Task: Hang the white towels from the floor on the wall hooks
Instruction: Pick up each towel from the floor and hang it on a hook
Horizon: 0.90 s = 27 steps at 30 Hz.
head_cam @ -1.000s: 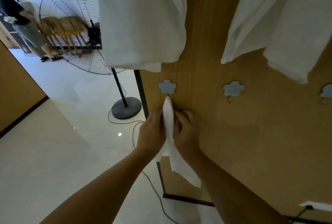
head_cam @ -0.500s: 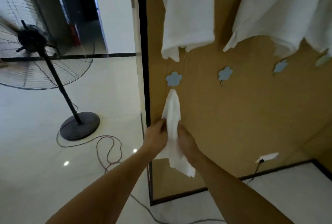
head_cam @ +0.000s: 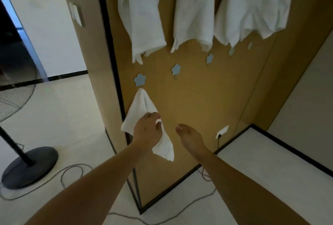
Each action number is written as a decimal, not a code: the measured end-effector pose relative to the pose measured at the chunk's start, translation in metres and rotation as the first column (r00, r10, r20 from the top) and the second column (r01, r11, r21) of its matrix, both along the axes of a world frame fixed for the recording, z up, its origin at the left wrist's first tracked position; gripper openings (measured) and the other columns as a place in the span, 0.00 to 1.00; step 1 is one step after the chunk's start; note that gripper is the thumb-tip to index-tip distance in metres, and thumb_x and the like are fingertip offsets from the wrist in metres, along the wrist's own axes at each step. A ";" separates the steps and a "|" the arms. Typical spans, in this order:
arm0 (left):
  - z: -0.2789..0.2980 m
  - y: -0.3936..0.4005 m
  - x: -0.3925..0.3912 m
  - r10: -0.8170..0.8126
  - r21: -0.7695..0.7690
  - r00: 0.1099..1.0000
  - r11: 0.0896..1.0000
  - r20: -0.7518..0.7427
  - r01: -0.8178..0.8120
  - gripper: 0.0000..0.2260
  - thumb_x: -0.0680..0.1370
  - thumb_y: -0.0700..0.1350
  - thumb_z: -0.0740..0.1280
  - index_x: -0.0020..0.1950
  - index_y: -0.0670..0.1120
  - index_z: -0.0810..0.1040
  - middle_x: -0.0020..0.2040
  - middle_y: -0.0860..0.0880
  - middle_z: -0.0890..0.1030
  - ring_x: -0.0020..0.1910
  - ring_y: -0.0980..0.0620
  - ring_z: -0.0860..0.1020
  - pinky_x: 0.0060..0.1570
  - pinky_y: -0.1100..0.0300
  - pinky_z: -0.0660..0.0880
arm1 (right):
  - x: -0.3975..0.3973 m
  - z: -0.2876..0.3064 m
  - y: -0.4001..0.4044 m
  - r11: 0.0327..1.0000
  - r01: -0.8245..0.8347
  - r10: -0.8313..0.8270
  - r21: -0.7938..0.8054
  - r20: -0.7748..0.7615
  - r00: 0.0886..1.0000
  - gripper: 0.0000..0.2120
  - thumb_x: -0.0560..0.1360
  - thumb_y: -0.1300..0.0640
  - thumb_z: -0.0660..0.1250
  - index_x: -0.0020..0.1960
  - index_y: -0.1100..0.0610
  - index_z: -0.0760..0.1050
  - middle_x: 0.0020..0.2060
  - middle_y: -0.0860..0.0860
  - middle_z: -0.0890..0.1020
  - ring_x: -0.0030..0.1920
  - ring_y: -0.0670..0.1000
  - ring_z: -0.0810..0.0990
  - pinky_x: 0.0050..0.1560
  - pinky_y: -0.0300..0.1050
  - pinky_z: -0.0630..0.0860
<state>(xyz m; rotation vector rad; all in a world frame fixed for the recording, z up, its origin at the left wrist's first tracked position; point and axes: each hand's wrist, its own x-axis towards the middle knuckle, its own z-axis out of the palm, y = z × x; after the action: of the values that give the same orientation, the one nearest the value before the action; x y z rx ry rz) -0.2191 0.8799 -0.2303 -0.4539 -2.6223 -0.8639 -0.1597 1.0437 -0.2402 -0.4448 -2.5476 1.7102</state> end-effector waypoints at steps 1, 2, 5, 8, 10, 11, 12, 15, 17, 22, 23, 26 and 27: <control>0.003 0.014 0.007 -0.051 -0.007 0.998 0.999 -0.020 0.051 0.08 0.79 0.44 0.63 0.57 0.50 0.77 0.51 0.50 0.79 0.49 0.50 0.78 0.48 0.58 0.74 | 0.013 0.004 0.011 0.999 0.034 -0.034 0.025 0.000 0.999 0.22 0.80 0.43 0.60 0.70 0.52 0.73 0.67 0.51 0.75 0.63 0.49 0.75 0.58 0.37 0.67; 0.005 0.029 0.016 -0.095 -0.020 0.995 0.995 -0.034 0.095 0.08 0.78 0.43 0.64 0.56 0.49 0.77 0.51 0.50 0.79 0.47 0.49 0.78 0.47 0.59 0.74 | 0.025 0.008 0.023 0.996 0.071 -0.071 0.048 -0.001 0.997 0.23 0.80 0.42 0.61 0.71 0.51 0.71 0.69 0.50 0.74 0.66 0.50 0.73 0.58 0.37 0.65; 0.011 0.085 0.050 -0.200 -0.047 0.980 0.979 -0.010 0.199 0.10 0.79 0.45 0.63 0.59 0.49 0.77 0.53 0.50 0.77 0.47 0.50 0.77 0.47 0.58 0.74 | 0.075 0.015 0.070 0.981 0.157 -0.156 0.112 -0.018 0.988 0.24 0.79 0.42 0.62 0.72 0.50 0.70 0.70 0.52 0.73 0.67 0.51 0.72 0.60 0.40 0.67; 0.013 0.150 0.102 -0.333 -0.057 0.943 0.941 0.026 0.334 0.09 0.79 0.44 0.63 0.58 0.46 0.77 0.52 0.48 0.77 0.46 0.50 0.76 0.46 0.55 0.76 | 0.145 0.014 0.126 0.939 0.238 -0.239 0.250 -0.027 0.971 0.25 0.78 0.43 0.63 0.73 0.50 0.69 0.67 0.52 0.75 0.61 0.51 0.77 0.62 0.44 0.73; 0.010 0.198 0.146 -0.445 -0.064 0.894 0.892 0.041 0.447 0.08 0.78 0.44 0.62 0.55 0.44 0.78 0.49 0.48 0.77 0.44 0.50 0.76 0.43 0.51 0.77 | 0.203 0.011 0.166 0.896 0.288 -0.298 0.340 -0.023 0.954 0.24 0.78 0.45 0.64 0.73 0.50 0.69 0.67 0.52 0.76 0.61 0.52 0.76 0.64 0.45 0.73; 0.007 0.217 0.165 -0.495 -0.072 0.867 0.864 0.056 0.498 0.08 0.78 0.44 0.61 0.53 0.44 0.78 0.47 0.48 0.77 0.43 0.50 0.75 0.43 0.51 0.77 | 0.228 0.009 0.181 0.873 0.303 -0.321 0.383 -0.019 0.947 0.24 0.78 0.46 0.64 0.73 0.50 0.68 0.68 0.52 0.75 0.64 0.53 0.75 0.65 0.45 0.72; 0.005 0.241 0.189 -0.550 -0.088 0.832 0.828 0.067 0.554 0.08 0.79 0.45 0.61 0.54 0.45 0.78 0.48 0.48 0.77 0.44 0.49 0.75 0.43 0.51 0.77 | 0.258 0.007 0.200 0.842 0.332 -0.362 0.425 -0.012 0.932 0.25 0.78 0.46 0.64 0.73 0.50 0.68 0.68 0.52 0.74 0.66 0.53 0.74 0.65 0.46 0.71; -0.002 0.315 0.265 -0.683 -0.122 0.720 0.709 0.125 0.694 0.12 0.80 0.47 0.62 0.61 0.46 0.76 0.57 0.47 0.77 0.49 0.47 0.76 0.46 0.54 0.76 | 0.351 0.000 0.251 0.746 0.424 -0.496 0.513 0.005 0.868 0.25 0.78 0.46 0.64 0.74 0.49 0.67 0.69 0.51 0.73 0.67 0.53 0.73 0.66 0.49 0.71; -0.006 0.362 0.323 -0.750 -0.133 0.643 0.629 0.154 0.766 0.14 0.80 0.48 0.62 0.65 0.47 0.75 0.62 0.47 0.75 0.52 0.48 0.76 0.50 0.53 0.76 | 0.416 -0.004 0.282 0.683 0.498 -0.593 0.534 0.008 0.805 0.25 0.78 0.46 0.64 0.74 0.48 0.67 0.69 0.50 0.73 0.67 0.54 0.73 0.66 0.50 0.71; -0.019 0.460 0.467 -0.857 -0.197 0.465 0.428 0.220 0.882 0.15 0.81 0.51 0.61 0.67 0.51 0.72 0.65 0.50 0.74 0.59 0.49 0.73 0.56 0.55 0.75 | 0.579 -0.019 0.337 0.523 0.619 -0.786 0.585 0.050 0.617 0.25 0.78 0.46 0.64 0.73 0.48 0.67 0.68 0.50 0.75 0.65 0.54 0.75 0.64 0.51 0.73; -0.022 0.475 0.495 -0.878 -0.207 0.417 0.374 0.234 0.904 0.15 0.81 0.51 0.61 0.67 0.51 0.72 0.65 0.50 0.73 0.59 0.49 0.73 0.57 0.55 0.75 | 0.610 -0.023 0.345 0.493 0.638 -0.818 0.591 0.065 0.572 0.25 0.78 0.47 0.64 0.73 0.48 0.67 0.67 0.51 0.75 0.64 0.54 0.75 0.64 0.51 0.73; -0.033 0.518 0.574 -0.920 -0.237 0.272 0.208 0.282 0.949 0.16 0.81 0.51 0.61 0.68 0.52 0.71 0.66 0.50 0.72 0.61 0.49 0.72 0.59 0.54 0.74 | 0.694 -0.035 0.363 0.398 0.712 -0.902 0.579 0.107 0.418 0.24 0.77 0.47 0.64 0.73 0.48 0.67 0.67 0.51 0.75 0.64 0.54 0.74 0.64 0.52 0.73; -0.036 0.533 0.599 -0.926 -0.247 0.232 0.160 0.298 0.956 0.17 0.81 0.52 0.61 0.69 0.52 0.71 0.67 0.51 0.72 0.62 0.49 0.72 0.59 0.55 0.74 | 0.720 -0.040 0.367 0.365 0.736 -0.923 0.570 0.122 0.364 0.24 0.77 0.47 0.64 0.73 0.48 0.67 0.67 0.51 0.75 0.65 0.55 0.74 0.65 0.53 0.73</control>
<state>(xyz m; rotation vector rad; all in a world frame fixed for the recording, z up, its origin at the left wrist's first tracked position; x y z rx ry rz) 0.3797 1.4129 -0.2662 -2.4403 -2.2866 -0.5620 0.5599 1.4110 -0.2800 -1.8822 -2.0151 0.6312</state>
